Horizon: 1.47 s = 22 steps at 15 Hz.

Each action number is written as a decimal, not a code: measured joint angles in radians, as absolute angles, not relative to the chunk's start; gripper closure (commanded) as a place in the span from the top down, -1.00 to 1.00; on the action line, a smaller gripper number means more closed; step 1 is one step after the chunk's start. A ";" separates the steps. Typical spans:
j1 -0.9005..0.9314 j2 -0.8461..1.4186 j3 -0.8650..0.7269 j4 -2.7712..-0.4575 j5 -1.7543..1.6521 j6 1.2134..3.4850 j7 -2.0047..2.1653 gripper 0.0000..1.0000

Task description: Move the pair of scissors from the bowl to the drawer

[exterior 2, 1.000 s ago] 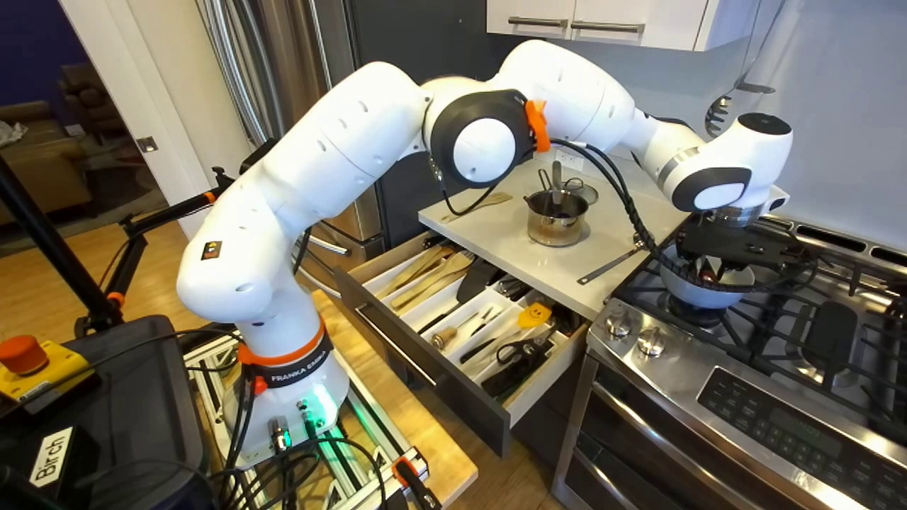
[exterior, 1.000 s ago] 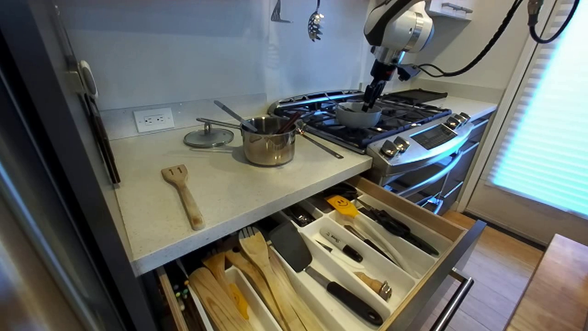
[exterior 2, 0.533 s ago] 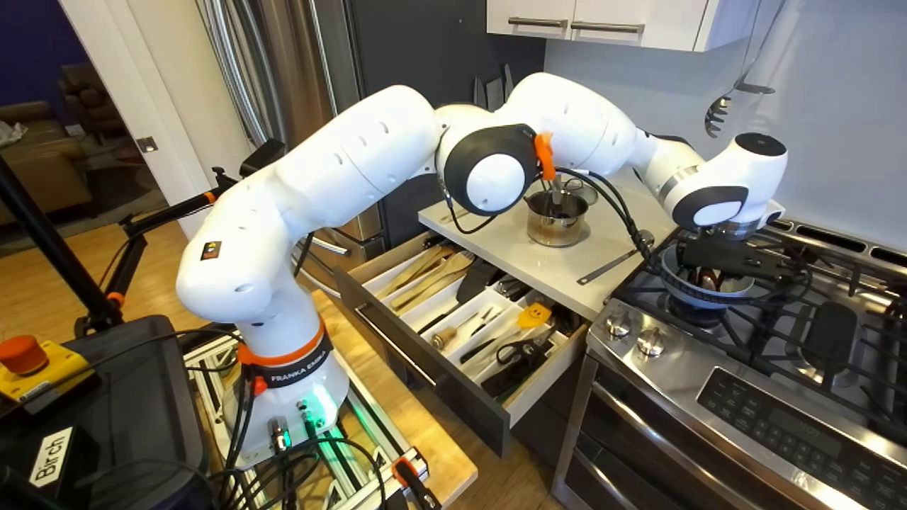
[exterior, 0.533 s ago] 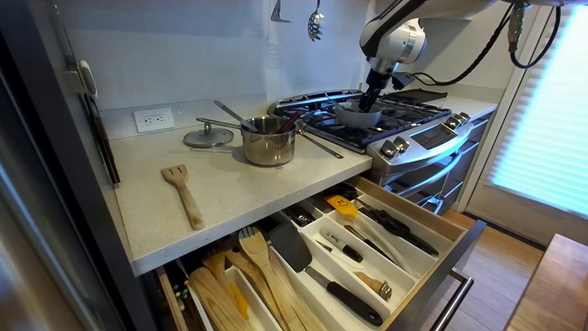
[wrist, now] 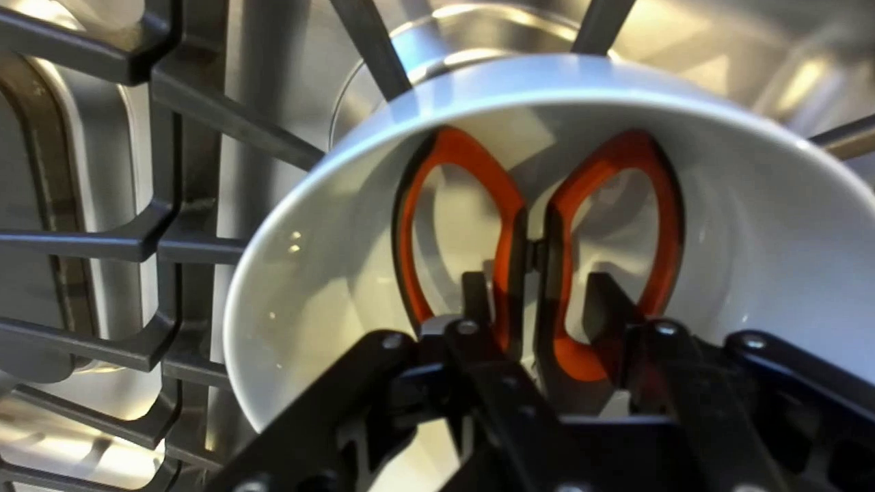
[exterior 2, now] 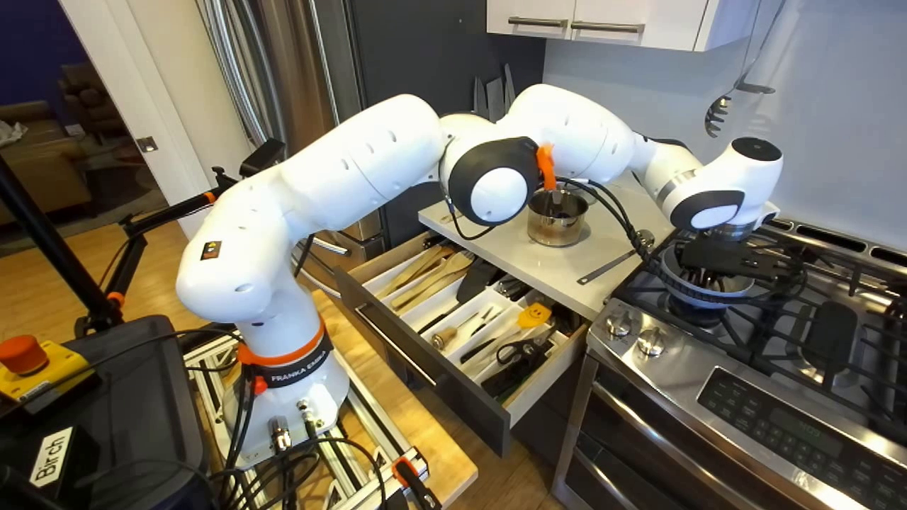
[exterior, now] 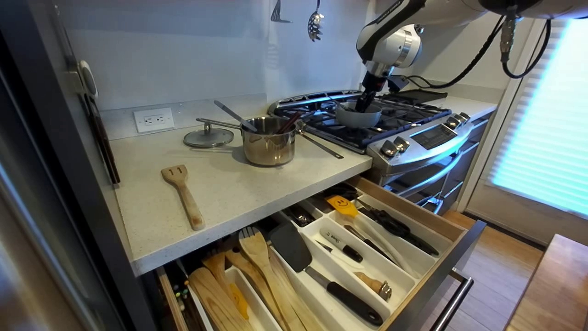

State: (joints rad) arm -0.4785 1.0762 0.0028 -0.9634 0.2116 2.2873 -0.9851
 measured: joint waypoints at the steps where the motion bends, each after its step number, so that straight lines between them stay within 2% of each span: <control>1: -0.478 1.083 0.003 -0.958 0.212 2.287 -0.985 -0.45; 2: -0.479 1.091 0.003 -0.952 0.212 2.286 -0.985 -0.46; 5: -0.479 1.105 0.003 -0.940 0.212 2.286 -0.986 -0.92; 6: -0.479 1.105 0.004 -0.937 0.213 2.287 -0.987 -0.85; 17: -0.511 0.987 0.047 -0.950 0.257 2.314 -1.007 -0.85; 22: -0.561 0.760 0.046 -1.115 0.257 2.010 -1.047 -0.85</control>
